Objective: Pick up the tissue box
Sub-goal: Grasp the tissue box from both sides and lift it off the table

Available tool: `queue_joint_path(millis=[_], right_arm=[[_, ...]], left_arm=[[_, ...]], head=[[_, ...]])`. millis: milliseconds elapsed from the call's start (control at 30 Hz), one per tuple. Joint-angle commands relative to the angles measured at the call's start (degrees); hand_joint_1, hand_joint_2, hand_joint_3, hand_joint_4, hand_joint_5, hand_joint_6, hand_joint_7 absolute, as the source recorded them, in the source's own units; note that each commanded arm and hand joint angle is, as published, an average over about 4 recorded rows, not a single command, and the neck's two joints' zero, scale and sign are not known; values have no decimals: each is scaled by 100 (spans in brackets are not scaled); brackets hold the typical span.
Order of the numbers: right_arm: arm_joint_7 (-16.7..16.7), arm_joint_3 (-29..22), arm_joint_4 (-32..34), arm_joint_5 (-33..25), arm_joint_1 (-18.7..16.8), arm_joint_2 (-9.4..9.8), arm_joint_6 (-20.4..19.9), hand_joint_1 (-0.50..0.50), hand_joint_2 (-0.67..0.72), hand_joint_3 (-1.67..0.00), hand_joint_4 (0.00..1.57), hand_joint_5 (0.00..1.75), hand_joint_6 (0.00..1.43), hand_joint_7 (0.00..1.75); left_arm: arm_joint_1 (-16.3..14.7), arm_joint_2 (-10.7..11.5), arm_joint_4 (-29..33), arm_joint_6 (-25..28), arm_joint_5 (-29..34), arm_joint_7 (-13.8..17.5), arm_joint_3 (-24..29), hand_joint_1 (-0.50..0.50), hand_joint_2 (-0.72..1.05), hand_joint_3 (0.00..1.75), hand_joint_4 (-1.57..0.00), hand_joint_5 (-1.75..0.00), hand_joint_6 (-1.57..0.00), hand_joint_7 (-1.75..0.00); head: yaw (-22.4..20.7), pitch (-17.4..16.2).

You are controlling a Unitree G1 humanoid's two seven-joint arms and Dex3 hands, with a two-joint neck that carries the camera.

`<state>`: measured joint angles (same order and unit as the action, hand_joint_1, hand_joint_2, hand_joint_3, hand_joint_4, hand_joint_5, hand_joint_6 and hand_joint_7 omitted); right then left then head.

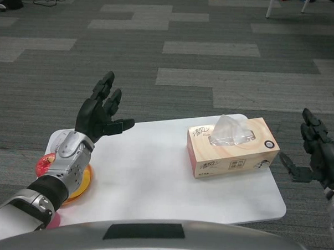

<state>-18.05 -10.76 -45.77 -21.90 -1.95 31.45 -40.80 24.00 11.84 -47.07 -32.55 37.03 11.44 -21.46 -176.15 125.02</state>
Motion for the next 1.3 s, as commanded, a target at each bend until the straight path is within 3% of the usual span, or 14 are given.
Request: queue_joint_path(millis=[33,400,967,1300], right_arm=[[-84,120,-303,-16,68,6,55,-17,-29,-75,0,0,0,0],[-207,595,-984,13,386,-84,46,-17,-29,-54,1,0,0,0],[-172,1538,-1672,2,1127,-205,46,-17,-26,-56,0,0,0,0],[-122,1863,-1742,4,1291,-253,46,-17,-22,-56,0,0,0,0]], left_arm=[[-51,53,-30,-58,6,-2,2,50,105,26,0,0,0,0],[-97,37,-21,-83,6,-2,4,50,105,26,0,0,0,0],[-115,33,-30,-85,10,-2,41,50,105,26,0,0,0,0],[-115,37,-65,-85,17,-2,46,50,105,26,0,0,0,0]], head=[[4,4],[52,50],[123,65],[153,53]])
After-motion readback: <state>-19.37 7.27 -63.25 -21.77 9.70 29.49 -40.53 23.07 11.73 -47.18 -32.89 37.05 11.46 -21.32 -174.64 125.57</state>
